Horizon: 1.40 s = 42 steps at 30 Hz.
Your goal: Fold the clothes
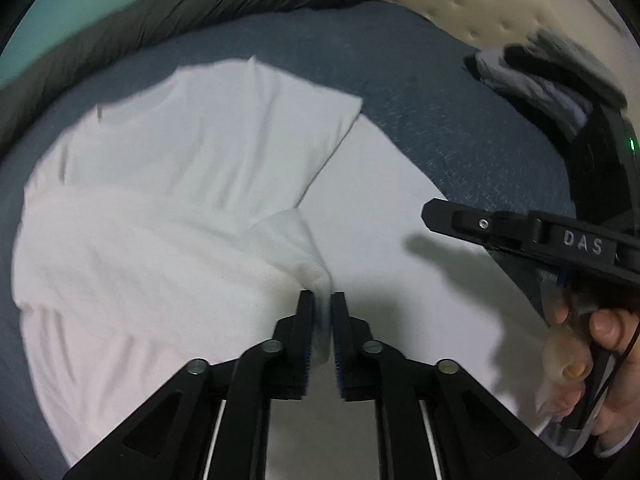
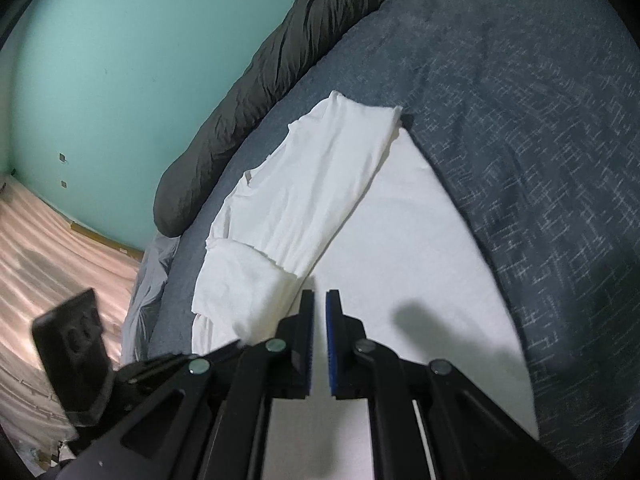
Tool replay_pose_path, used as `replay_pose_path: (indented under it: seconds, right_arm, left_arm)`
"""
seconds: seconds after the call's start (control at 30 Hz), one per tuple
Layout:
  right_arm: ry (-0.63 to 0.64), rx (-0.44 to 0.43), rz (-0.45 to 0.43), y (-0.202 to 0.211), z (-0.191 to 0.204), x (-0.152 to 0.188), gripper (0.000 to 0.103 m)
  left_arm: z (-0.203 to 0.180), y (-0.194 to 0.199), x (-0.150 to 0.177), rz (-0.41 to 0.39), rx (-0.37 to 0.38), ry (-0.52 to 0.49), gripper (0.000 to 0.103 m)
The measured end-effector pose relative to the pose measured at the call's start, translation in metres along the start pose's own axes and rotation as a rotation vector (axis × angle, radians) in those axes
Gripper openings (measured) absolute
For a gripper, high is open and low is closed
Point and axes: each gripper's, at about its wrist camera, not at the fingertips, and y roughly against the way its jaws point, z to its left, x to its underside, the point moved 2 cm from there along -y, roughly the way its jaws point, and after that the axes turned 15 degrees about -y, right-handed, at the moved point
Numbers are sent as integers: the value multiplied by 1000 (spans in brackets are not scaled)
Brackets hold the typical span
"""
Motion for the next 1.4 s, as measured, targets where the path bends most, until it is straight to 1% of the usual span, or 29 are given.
replay_pose_path:
  seconds: [0.03, 0.07, 0.1, 0.13, 0.17, 0.2, 0.27, 0.37, 0.5, 0.53, 0.63, 0.8, 1.03, 1.13, 1.17, 1.2, 1.23, 1.3, 1.4]
  right_arm:
    - [-4, -3, 11, -2, 0, 1, 6]
    - [-6, -5, 22, -4, 0, 2, 6]
    - [-6, -5, 28, -5, 0, 3, 11]
    - [-6, -5, 35, -7, 1, 4, 15]
    - [-4, -6, 41, -8, 1, 4, 27]
    - [-1, -5, 46, -9, 2, 5, 32]
    - [7, -2, 55, -11, 4, 7, 33]
    - [38, 26, 66, -16, 6, 11, 33]
    - [67, 59, 77, -24, 10, 8, 33]
    - [70, 64, 79, -26, 11, 6, 33]
    - [80, 82, 74, -29, 10, 1, 33]
    - [45, 85, 82, -37, 1, 1, 33]
    - [136, 170, 97, -59, 2, 9, 33]
    - [161, 170, 92, -60, 2, 14, 30]
    - [171, 167, 89, -60, 2, 15, 22]
    - [181, 165, 87, -60, 3, 15, 15]
    - [188, 162, 85, -59, 3, 16, 15]
    - [180, 149, 89, -58, 2, 16, 8]
    - [173, 130, 83, -54, 4, 16, 4]
  left_arm:
    - [5, 0, 5, -3, 5, 37, 29]
    - [8, 2, 9, -9, 4, 58, 41]
    - [10, 6, 13, -21, 6, 76, 46]
    - [13, 10, 17, -32, 7, 90, 47]
    - [14, 13, 20, -36, 4, 91, 47]
    - [17, 15, 24, -37, -5, 92, 47]
    - [26, 19, 34, -33, -22, 113, 47]
    - [45, 22, 49, -31, -43, 171, 47]
    - [68, 28, 73, -45, -113, 226, 47]
    - [76, 30, 81, -46, -126, 254, 47]
    - [93, 29, 101, -50, -116, 335, 47]
    - [104, 26, 118, -64, -121, 378, 47]
    - [104, 22, 127, -81, -129, 357, 47]
    - [106, 22, 127, -85, -128, 350, 47]
    - [106, 22, 127, -84, -129, 349, 47]
    - [106, 21, 127, -82, -129, 349, 47]
    - [106, 21, 127, -81, -129, 349, 47]
    - [105, 19, 126, -77, -130, 350, 46]
    - [103, 19, 126, -69, -133, 345, 46]
